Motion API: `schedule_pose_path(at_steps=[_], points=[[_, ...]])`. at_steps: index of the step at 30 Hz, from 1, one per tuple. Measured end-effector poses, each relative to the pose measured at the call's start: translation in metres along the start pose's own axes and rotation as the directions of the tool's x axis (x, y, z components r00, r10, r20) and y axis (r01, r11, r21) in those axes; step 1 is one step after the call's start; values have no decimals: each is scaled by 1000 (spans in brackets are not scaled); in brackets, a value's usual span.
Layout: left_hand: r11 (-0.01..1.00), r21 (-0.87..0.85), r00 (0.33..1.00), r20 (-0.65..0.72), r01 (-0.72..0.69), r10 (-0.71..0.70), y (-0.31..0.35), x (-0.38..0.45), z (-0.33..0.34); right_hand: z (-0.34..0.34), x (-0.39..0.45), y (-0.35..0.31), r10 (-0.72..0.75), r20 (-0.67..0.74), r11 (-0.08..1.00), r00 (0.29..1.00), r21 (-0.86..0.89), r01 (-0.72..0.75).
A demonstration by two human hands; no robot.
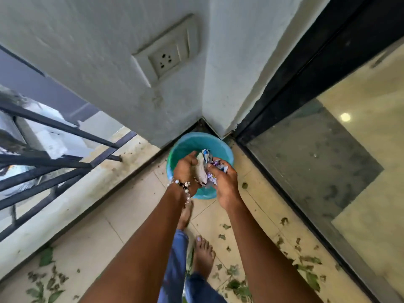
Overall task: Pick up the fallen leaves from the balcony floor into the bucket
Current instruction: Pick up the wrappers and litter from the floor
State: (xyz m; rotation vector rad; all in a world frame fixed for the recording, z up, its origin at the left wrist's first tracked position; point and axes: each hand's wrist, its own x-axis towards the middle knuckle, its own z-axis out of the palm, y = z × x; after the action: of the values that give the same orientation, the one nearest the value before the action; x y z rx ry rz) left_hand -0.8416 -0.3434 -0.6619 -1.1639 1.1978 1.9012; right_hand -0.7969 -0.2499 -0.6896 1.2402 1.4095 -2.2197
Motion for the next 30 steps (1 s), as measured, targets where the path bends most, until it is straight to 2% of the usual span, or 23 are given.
schedule_pose_path(at_steps=[2, 4, 8, 11, 13, 17, 21, 25, 30], points=[[962, 259, 996, 10, -86, 86, -6, 42, -8, 0, 31, 12, 82, -30, 996, 996, 32, -81], [883, 444, 983, -29, -150, 181, -15, 82, -18, -1, 60, 25, 129, -44, 992, 991, -5, -129], [740, 648, 961, -41, -182, 272, -20, 125, -27, 2, 101, 45, 212, -115, 973, 970, -67, -221], [617, 772, 970, -4, -152, 245, -20, 143, -30, 4, 121, 59, 215, -148, 964, 965, -124, -234], [577, 806, 978, 12, -131, 206, -19, 152, -31, 4, 126, 64, 236, -192, 953, 953, -148, -266], [500, 859, 987, 30, -108, 161, -16, 149, -39, 2, 120, 64, 266, -265, 953, 927, -73, -294], [499, 861, 991, 35, -95, 128, -7, 125, -40, 4, 92, 43, 266, -231, 952, 936, -90, -293], [576, 816, 998, 13, -49, 66, 20, 68, -22, 5, 33, -2, 206, -185, 964, 961, -132, -232], [499, 853, 988, 125, -153, 90, 51, -25, 12, -3, -61, -64, 102, -181, 982, 978, -136, -128]])
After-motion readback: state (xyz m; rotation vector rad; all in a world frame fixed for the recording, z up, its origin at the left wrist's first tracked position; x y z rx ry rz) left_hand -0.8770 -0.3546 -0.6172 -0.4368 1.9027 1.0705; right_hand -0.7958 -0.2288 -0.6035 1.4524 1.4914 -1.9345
